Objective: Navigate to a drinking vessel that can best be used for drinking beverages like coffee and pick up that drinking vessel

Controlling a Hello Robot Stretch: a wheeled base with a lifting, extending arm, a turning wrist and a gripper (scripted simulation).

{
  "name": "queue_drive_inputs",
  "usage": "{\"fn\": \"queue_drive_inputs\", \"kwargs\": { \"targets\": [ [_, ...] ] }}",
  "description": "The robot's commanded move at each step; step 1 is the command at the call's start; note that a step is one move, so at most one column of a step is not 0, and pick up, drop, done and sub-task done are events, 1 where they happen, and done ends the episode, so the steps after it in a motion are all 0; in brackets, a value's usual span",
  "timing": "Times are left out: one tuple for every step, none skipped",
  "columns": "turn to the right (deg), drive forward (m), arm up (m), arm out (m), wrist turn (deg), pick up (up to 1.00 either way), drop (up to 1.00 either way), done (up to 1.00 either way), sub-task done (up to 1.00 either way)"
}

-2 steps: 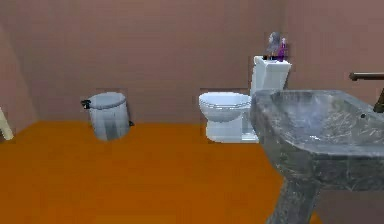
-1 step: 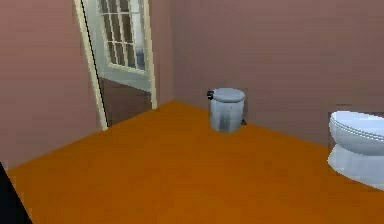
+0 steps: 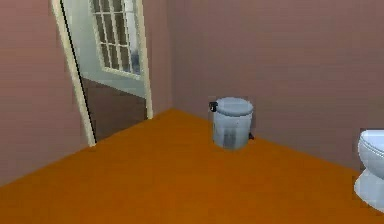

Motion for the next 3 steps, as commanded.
{"fn": "queue_drive_inputs", "kwargs": {
  "targets": [
    [-18.0, 0.0, 0.0, 0.0, 0.0, 0.0, 0.0, 0.0, 0.0],
    [0.0, 1.0, 0.0, 0.0, 0.0, 0.0, 0.0, 0.0, 0.0],
    [-3.0, 0.0, 0.0, 0.0, 0.0, 0.0, 0.0, 0.0, 0.0]
  ]
}}
